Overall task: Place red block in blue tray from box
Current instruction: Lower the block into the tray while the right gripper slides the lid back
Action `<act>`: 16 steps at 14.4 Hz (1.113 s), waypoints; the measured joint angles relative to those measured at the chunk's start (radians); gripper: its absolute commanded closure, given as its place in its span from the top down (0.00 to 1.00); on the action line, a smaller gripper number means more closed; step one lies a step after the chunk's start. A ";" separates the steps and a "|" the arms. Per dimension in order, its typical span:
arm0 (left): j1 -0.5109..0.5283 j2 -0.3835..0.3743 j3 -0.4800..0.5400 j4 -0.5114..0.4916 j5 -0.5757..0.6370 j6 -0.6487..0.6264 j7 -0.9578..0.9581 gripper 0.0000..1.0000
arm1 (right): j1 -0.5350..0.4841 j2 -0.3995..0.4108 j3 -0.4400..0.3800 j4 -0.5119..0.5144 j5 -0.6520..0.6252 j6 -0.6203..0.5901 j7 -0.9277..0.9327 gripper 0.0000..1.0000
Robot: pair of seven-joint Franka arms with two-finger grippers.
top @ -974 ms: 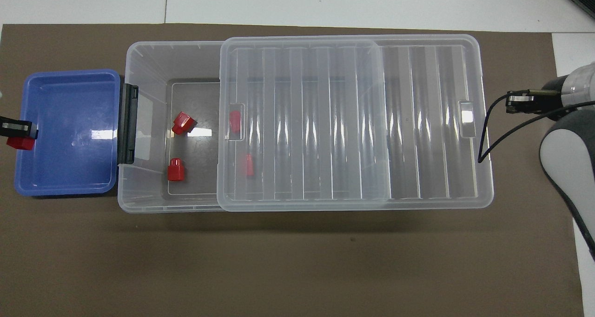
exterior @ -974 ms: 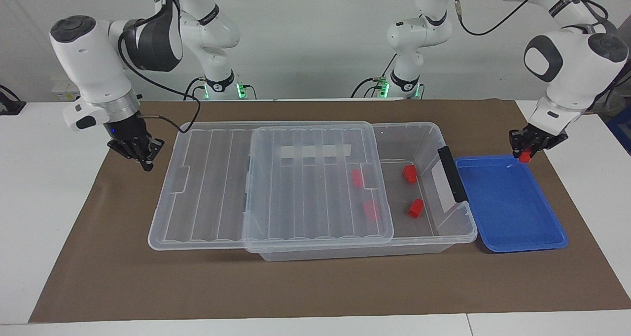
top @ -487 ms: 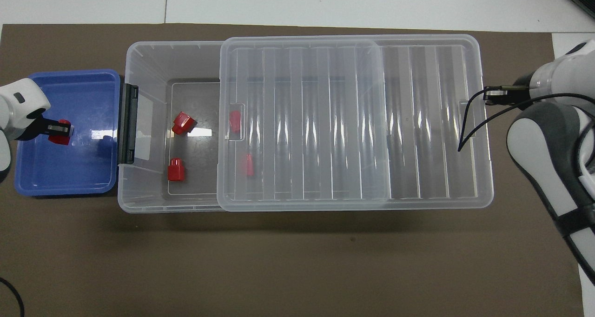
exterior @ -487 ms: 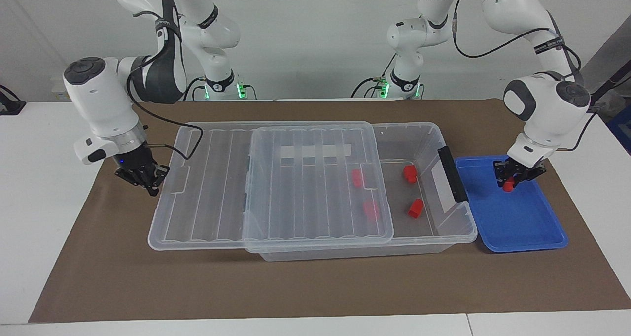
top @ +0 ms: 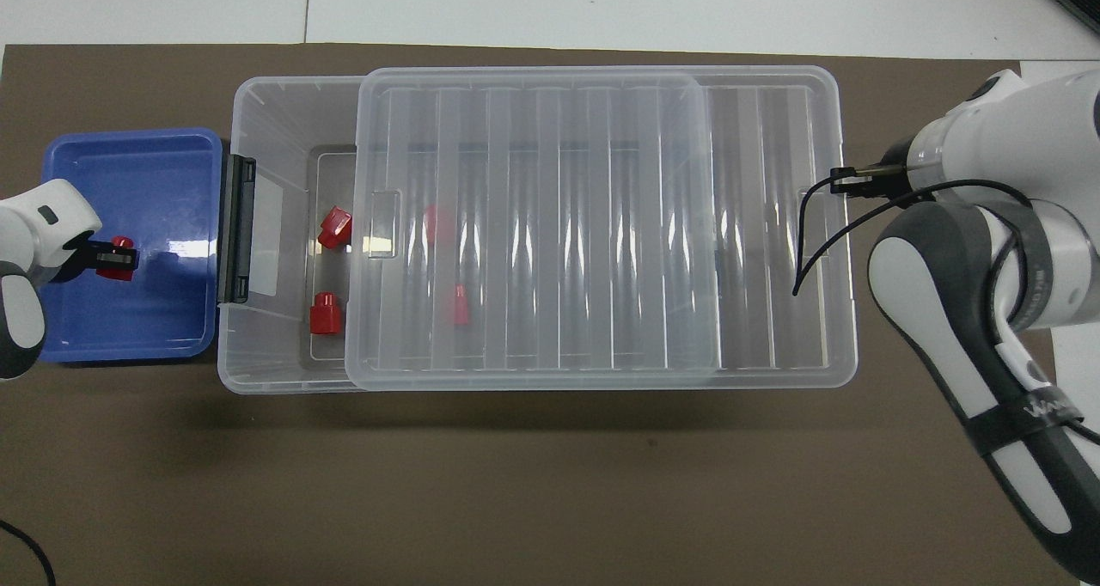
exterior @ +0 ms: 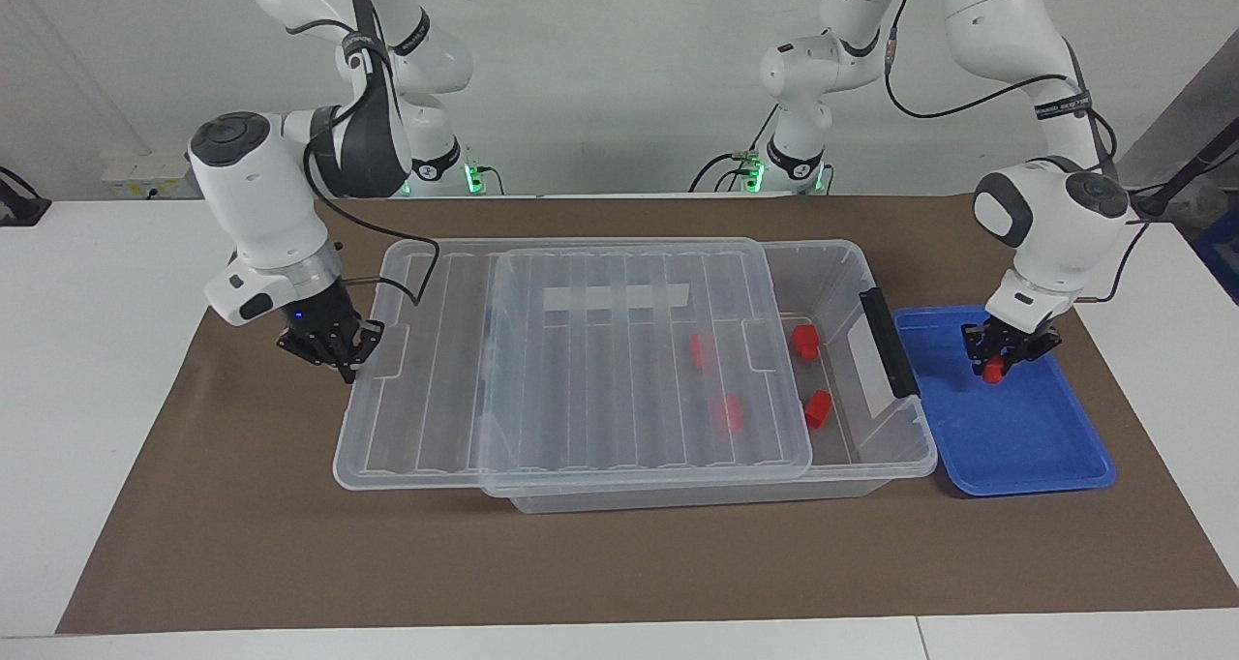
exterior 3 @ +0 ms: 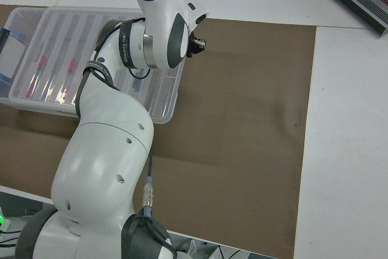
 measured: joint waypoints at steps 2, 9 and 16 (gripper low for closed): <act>0.008 0.015 0.000 -0.025 -0.001 0.040 0.002 0.00 | 0.033 -0.001 0.001 0.000 0.000 -0.016 0.000 0.00; 0.005 0.035 -0.009 -0.027 -0.076 0.063 0.003 0.04 | 0.129 -0.002 0.004 0.000 0.000 -0.024 0.000 0.00; 0.005 0.044 -0.009 -0.027 -0.076 0.086 0.003 0.40 | 0.167 -0.005 0.006 -0.004 0.000 -0.024 0.000 0.00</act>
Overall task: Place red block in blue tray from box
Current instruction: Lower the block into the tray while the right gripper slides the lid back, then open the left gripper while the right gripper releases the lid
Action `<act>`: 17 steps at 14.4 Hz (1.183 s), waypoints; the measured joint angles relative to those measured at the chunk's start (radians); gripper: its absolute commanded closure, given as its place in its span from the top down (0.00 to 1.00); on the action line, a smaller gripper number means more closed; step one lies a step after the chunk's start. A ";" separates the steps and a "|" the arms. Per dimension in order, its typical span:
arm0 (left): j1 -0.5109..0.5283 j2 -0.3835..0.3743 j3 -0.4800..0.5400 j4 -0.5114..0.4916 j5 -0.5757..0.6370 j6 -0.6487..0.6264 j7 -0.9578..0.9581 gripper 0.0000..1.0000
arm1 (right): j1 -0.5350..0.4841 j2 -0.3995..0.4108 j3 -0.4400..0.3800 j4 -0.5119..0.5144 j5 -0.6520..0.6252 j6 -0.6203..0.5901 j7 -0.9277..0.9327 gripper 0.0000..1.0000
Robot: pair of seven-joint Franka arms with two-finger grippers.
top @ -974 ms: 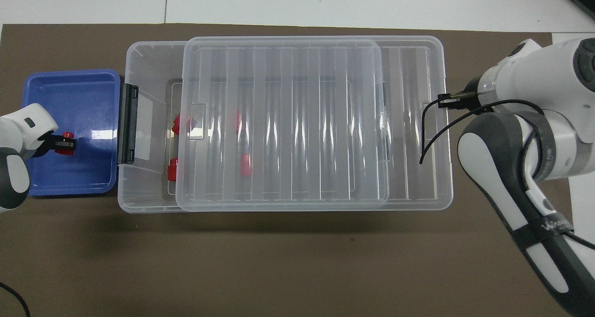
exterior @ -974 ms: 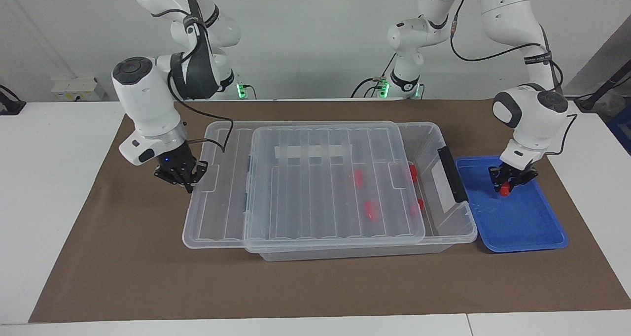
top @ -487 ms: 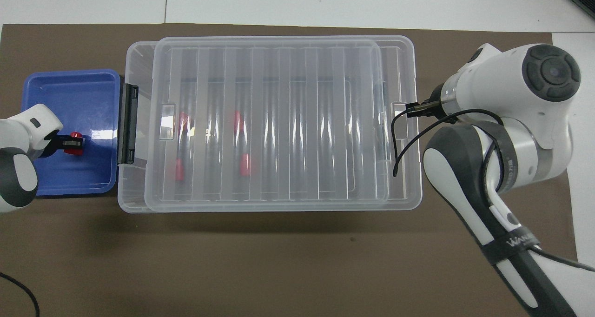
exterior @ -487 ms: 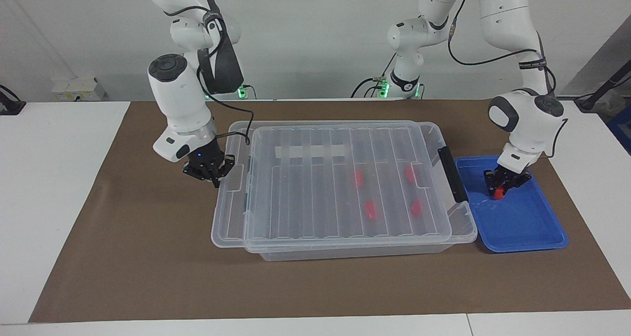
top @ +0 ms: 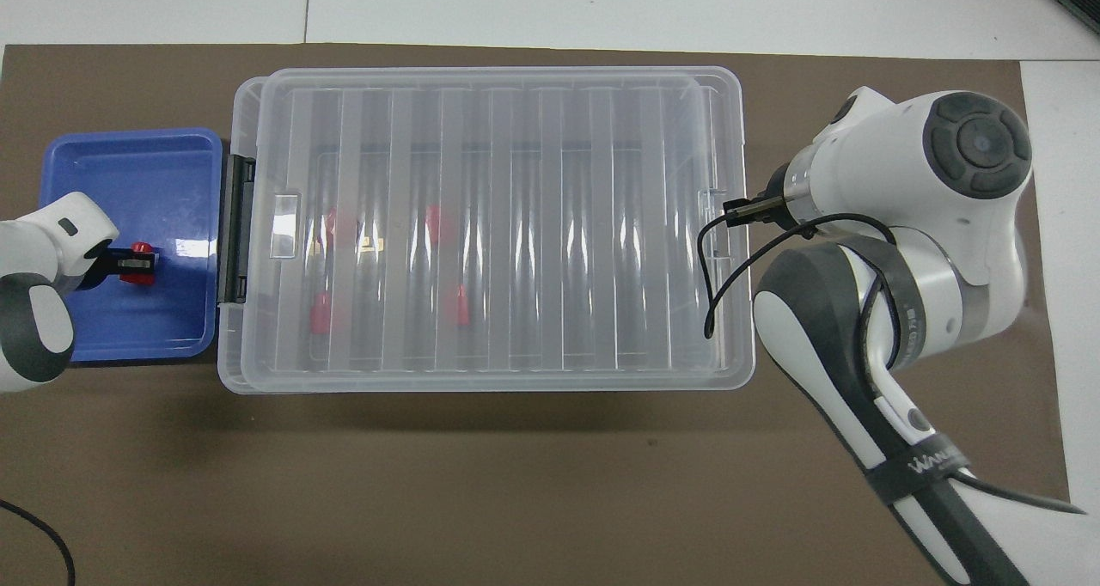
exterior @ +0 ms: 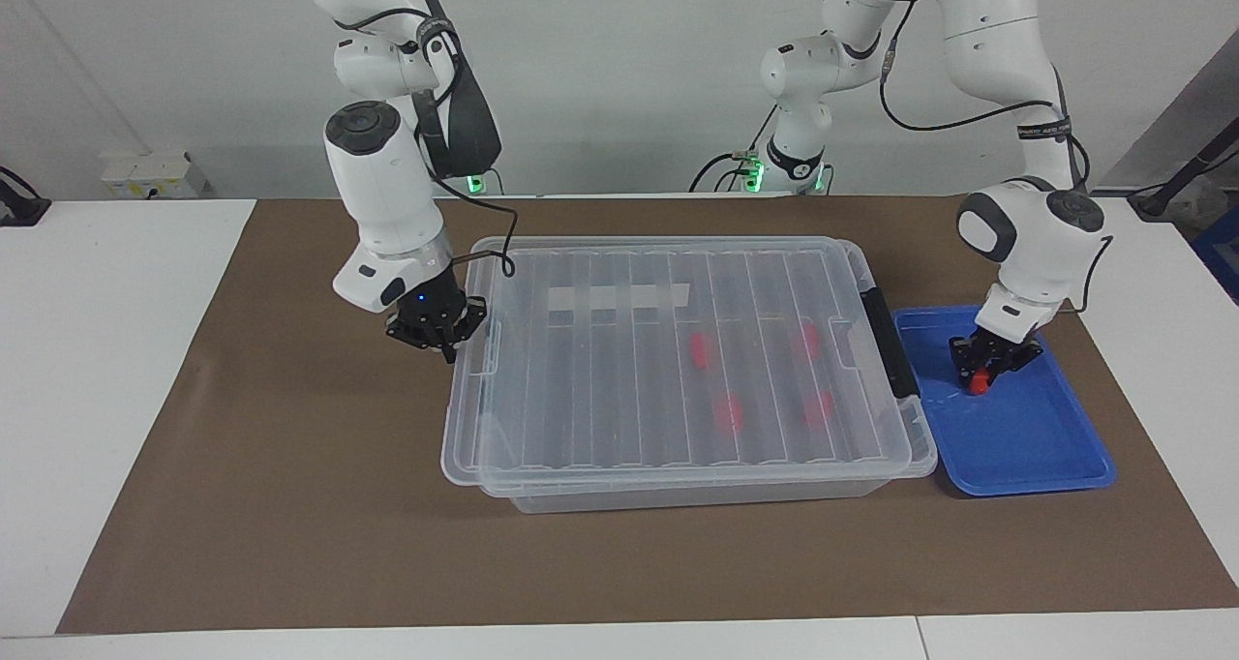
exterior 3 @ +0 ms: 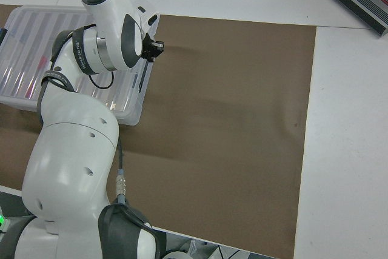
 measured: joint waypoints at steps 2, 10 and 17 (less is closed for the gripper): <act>0.000 0.002 0.000 0.000 0.000 0.006 0.001 0.72 | 0.009 0.000 0.001 -0.002 0.000 0.000 0.000 0.00; 0.000 -0.017 -0.002 0.105 -0.001 -0.203 0.002 0.88 | 0.007 -0.002 0.000 -0.003 0.000 0.000 0.000 0.00; -0.011 -0.201 -0.025 0.423 -0.007 -0.812 -0.052 1.00 | -0.075 -0.091 -0.005 -0.003 0.000 -0.135 0.040 1.00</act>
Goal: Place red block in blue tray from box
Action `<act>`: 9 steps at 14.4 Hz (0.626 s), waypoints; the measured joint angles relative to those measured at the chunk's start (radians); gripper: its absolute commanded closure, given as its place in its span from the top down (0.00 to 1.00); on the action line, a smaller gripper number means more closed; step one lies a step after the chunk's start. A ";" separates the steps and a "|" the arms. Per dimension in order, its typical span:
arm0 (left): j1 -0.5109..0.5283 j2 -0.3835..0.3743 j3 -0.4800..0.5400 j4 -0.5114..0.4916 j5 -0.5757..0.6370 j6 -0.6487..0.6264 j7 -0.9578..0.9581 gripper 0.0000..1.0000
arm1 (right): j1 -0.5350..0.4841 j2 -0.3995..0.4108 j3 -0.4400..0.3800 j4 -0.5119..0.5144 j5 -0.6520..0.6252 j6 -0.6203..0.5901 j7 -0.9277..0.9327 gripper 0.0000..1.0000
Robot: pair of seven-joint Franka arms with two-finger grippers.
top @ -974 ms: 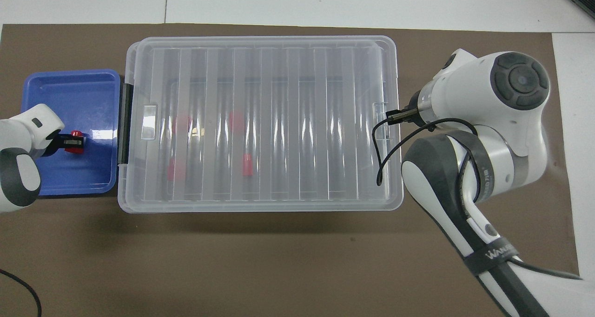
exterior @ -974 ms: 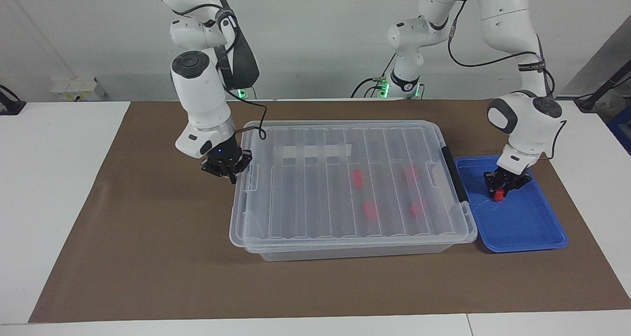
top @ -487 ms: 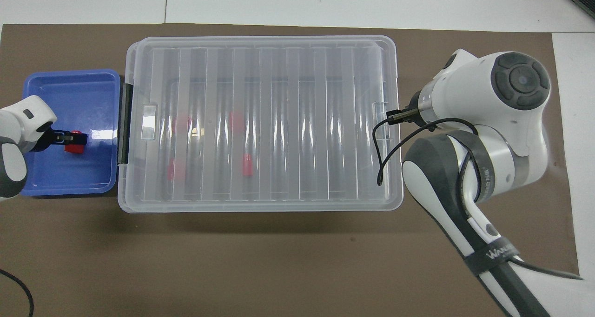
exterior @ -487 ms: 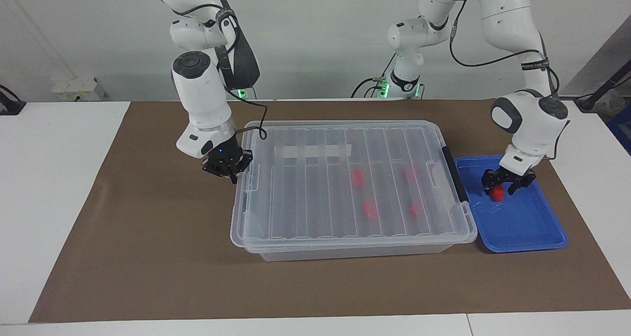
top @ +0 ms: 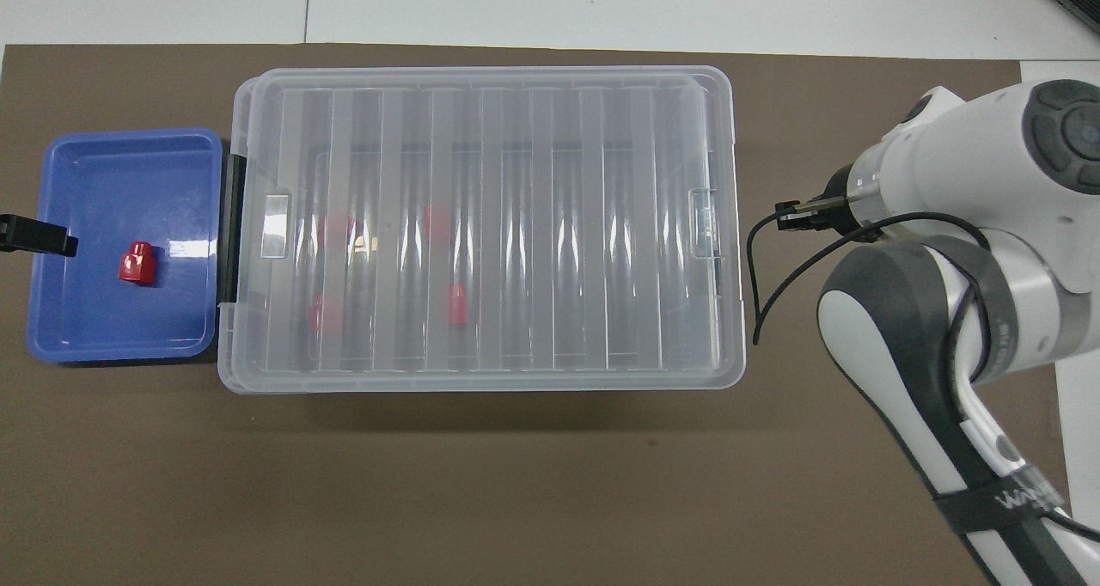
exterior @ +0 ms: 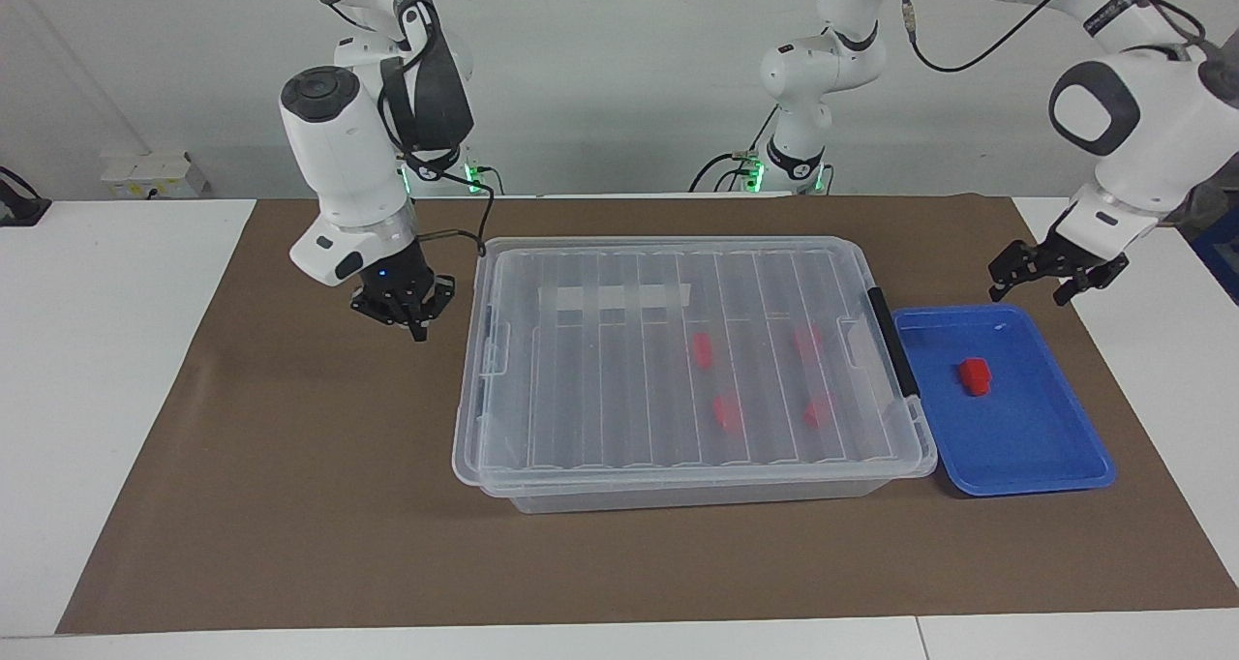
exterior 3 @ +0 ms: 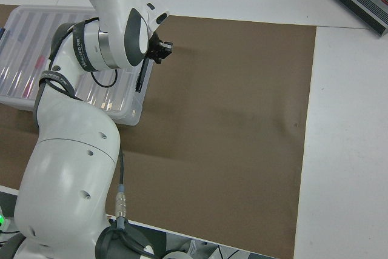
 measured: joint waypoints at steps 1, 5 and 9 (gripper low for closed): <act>-0.016 -0.018 -0.004 0.037 -0.001 -0.053 -0.047 1.00 | -0.011 -0.014 -0.001 0.000 0.000 -0.020 0.007 1.00; -0.170 -0.087 -0.012 0.116 -0.002 -0.205 -0.290 1.00 | -0.042 -0.072 -0.006 0.004 -0.001 -0.113 0.041 1.00; -0.278 -0.131 -0.029 0.111 -0.002 -0.223 -0.357 1.00 | -0.058 -0.116 -0.007 0.060 -0.001 -0.234 0.084 1.00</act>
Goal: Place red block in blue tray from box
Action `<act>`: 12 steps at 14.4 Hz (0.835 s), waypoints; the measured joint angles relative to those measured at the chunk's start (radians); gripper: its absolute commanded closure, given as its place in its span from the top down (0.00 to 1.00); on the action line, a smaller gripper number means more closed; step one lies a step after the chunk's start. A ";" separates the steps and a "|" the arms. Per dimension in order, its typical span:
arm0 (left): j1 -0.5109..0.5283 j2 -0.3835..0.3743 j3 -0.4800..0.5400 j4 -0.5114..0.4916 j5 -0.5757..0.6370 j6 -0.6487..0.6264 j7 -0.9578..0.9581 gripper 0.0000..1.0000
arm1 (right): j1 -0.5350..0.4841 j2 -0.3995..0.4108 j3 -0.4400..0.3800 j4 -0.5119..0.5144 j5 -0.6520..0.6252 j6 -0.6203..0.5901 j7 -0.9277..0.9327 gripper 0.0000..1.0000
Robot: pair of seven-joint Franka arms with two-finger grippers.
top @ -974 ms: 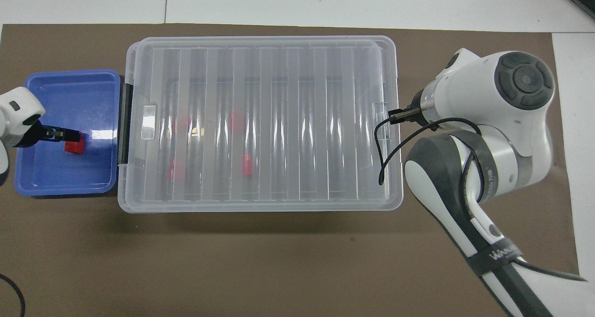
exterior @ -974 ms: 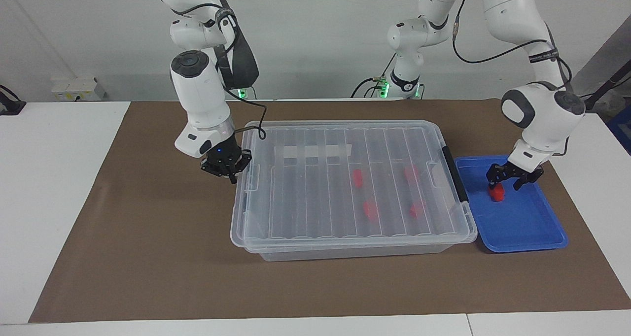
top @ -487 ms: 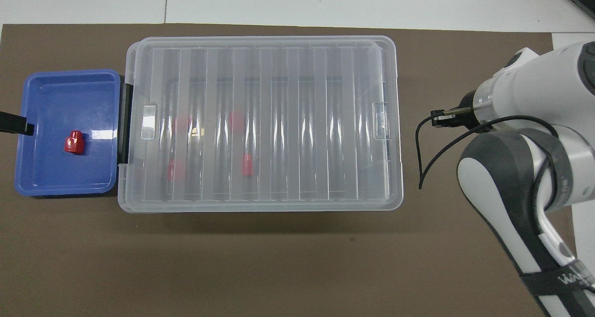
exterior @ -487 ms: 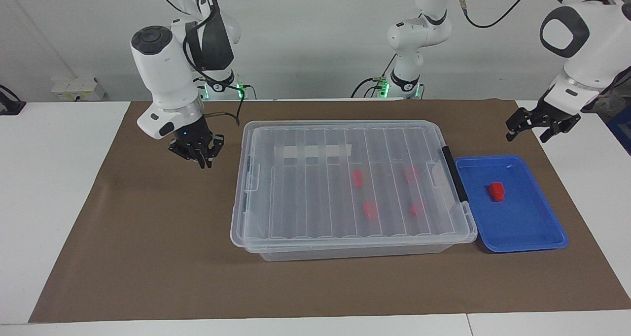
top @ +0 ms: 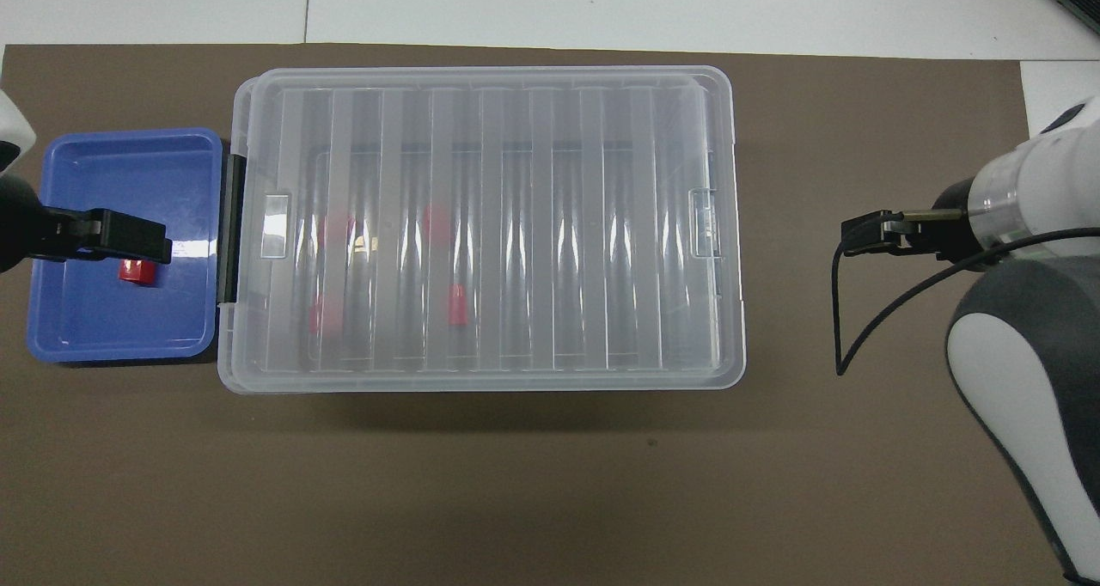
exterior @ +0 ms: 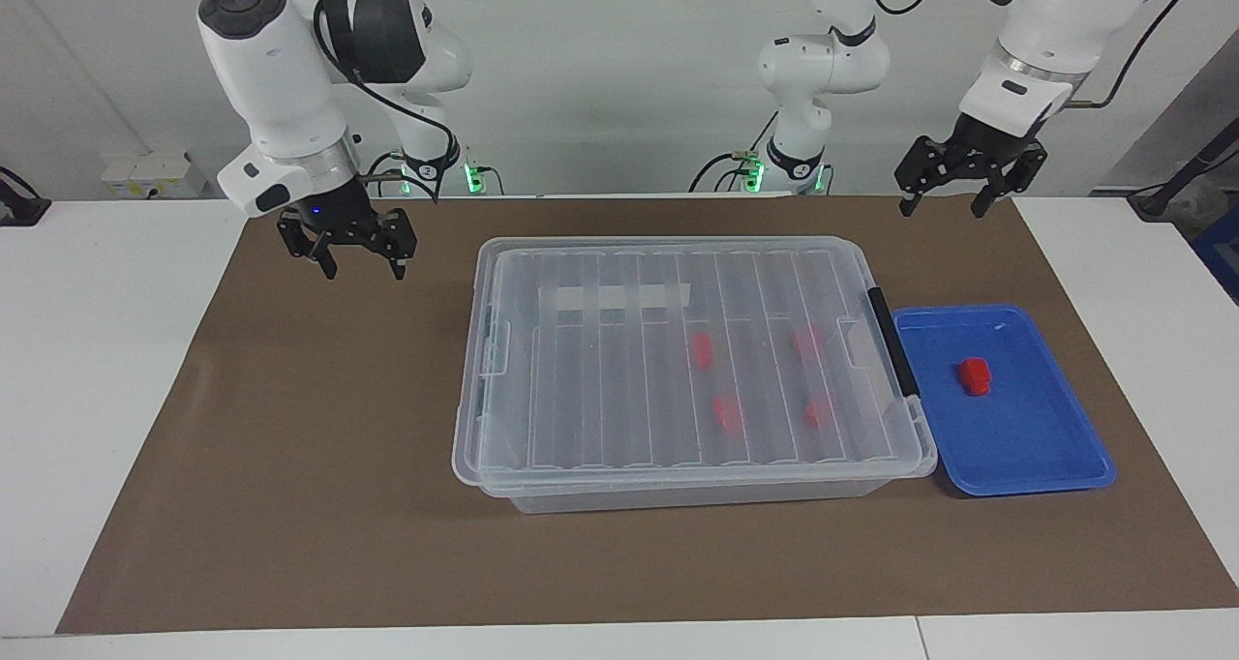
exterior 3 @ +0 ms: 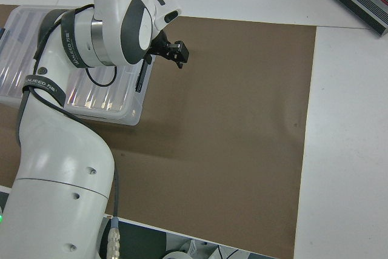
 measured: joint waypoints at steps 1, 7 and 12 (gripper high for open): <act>0.000 0.000 0.004 -0.003 0.000 0.000 0.000 1.00 | -0.002 -0.003 0.000 0.022 0.000 -0.025 0.003 1.00; 0.005 -0.003 0.020 -0.009 0.001 -0.021 0.002 1.00 | -0.017 0.006 -0.001 0.109 -0.001 -0.119 0.006 1.00; 0.004 -0.023 0.015 -0.009 0.002 -0.034 0.002 1.00 | -0.024 0.011 -0.001 0.124 -0.001 -0.159 0.006 1.00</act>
